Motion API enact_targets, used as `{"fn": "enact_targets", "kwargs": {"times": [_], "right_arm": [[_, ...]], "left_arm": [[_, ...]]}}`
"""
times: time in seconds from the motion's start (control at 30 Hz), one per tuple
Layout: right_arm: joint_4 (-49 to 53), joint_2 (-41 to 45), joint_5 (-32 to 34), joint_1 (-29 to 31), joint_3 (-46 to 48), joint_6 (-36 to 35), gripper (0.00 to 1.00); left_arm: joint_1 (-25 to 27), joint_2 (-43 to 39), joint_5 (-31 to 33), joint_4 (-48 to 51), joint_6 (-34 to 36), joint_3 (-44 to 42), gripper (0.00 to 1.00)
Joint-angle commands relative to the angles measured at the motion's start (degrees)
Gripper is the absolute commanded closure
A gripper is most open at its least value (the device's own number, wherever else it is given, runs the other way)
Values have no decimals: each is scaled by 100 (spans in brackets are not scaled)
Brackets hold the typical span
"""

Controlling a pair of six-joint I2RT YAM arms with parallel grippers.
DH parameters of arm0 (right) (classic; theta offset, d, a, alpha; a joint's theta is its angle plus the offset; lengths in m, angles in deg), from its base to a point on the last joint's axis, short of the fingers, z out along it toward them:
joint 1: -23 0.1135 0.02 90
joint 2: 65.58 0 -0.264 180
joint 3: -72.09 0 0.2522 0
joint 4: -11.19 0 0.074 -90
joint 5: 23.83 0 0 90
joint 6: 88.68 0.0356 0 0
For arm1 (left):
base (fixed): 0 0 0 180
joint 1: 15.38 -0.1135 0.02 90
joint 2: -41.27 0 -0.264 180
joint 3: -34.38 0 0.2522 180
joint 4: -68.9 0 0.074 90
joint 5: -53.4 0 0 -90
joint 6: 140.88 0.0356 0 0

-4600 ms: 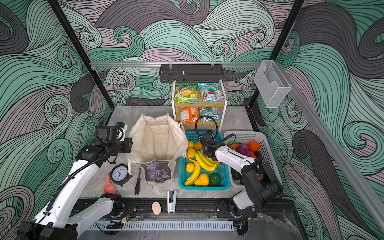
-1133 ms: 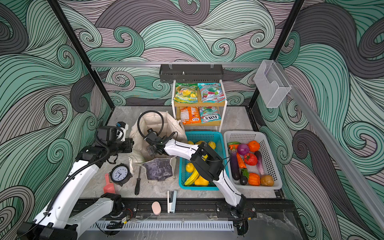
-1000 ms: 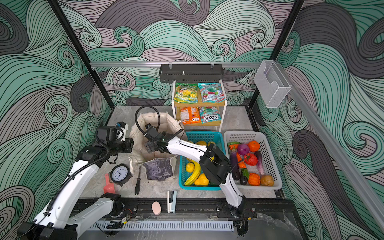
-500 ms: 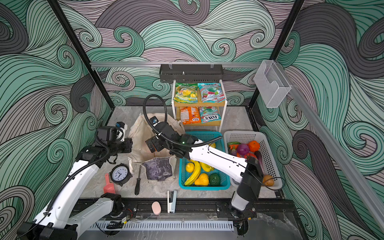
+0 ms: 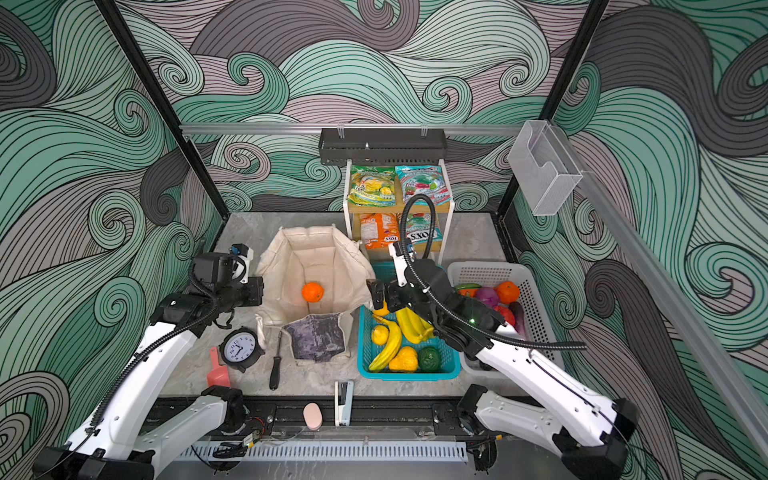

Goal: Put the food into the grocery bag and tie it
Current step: 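Move the right gripper back over the teal basket toward the bananas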

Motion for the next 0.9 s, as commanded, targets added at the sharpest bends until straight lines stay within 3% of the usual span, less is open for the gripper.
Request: {"fn": "enact_targets", "kwargs": {"times": [0.0,0.13,0.23,0.33,0.4,0.5,0.87], "right_arm": [[561,490,-180,-132,402,322,0],[963,859,-528,-323,572,271,8],[1457,1047,-377,-378,553,356,12],[1467,1202,-588,-388,802,625,21],[1351,1073,-953,-380,1025,892,29],[1168,763,-1227,-340,1269,1163,29],[448,-526,-756,112,1659,1530,41]], "left_arm": [[-26,-159,53,-7,-39,55,100],[-27,-147,97,14,-35,62,100],[-25,-139,110,20,-43,56,100],[-25,-155,137,32,-39,60,100],[-25,-166,123,14,-43,63,100],[-25,-144,79,20,-43,56,100],[-25,-129,13,11,-25,46,100]]}}
